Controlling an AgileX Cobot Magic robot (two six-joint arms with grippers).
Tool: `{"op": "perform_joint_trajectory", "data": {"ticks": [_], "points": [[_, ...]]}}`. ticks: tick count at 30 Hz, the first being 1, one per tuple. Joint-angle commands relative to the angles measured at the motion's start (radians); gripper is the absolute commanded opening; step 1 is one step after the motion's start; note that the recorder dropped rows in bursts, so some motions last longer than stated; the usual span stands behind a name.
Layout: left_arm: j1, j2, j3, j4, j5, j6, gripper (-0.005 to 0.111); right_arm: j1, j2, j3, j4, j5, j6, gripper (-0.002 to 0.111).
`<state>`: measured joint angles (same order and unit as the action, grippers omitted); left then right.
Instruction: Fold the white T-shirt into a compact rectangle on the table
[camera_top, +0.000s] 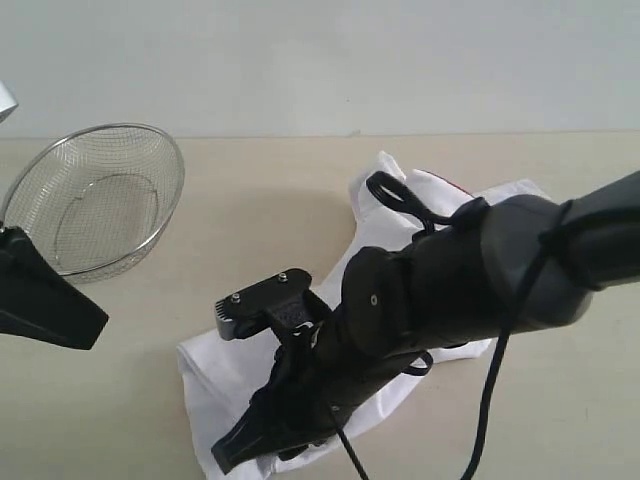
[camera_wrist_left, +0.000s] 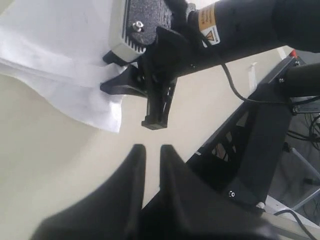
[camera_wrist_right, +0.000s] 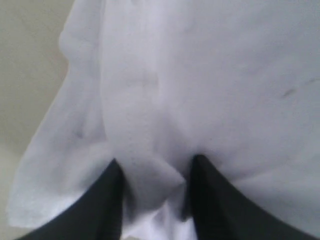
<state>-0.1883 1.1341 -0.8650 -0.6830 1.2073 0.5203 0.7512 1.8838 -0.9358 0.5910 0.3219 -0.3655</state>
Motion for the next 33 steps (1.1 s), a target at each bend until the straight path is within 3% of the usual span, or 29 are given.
{"op": "perform_joint_trajectory", "data": {"ticks": [1,3,17,22,26,33], "points": [[-0.008,-0.007,0.004,-0.014,-0.007,0.002,0.01,0.009,0.005,0.005,0.002,0.015,-0.003,0.01],[-0.008,-0.007,0.004,-0.014,-0.007,0.002,0.01,0.009,-0.009,0.005,0.0,0.012,0.002,0.0],[-0.008,-0.007,0.004,-0.022,-0.004,0.003,0.01,0.003,-0.138,0.005,-0.065,0.015,0.026,0.0],[-0.012,0.006,0.076,-0.204,0.003,0.092,0.01,0.003,-0.138,0.005,-0.065,-0.016,0.069,0.0],[-0.02,0.05,0.245,-0.191,-0.132,0.082,0.01,0.003,-0.138,0.005,-0.065,-0.014,0.072,0.0],[-0.02,0.059,0.379,-0.391,-0.349,0.088,0.01,0.003,-0.138,0.005,-0.064,-0.033,0.077,0.0]]}}
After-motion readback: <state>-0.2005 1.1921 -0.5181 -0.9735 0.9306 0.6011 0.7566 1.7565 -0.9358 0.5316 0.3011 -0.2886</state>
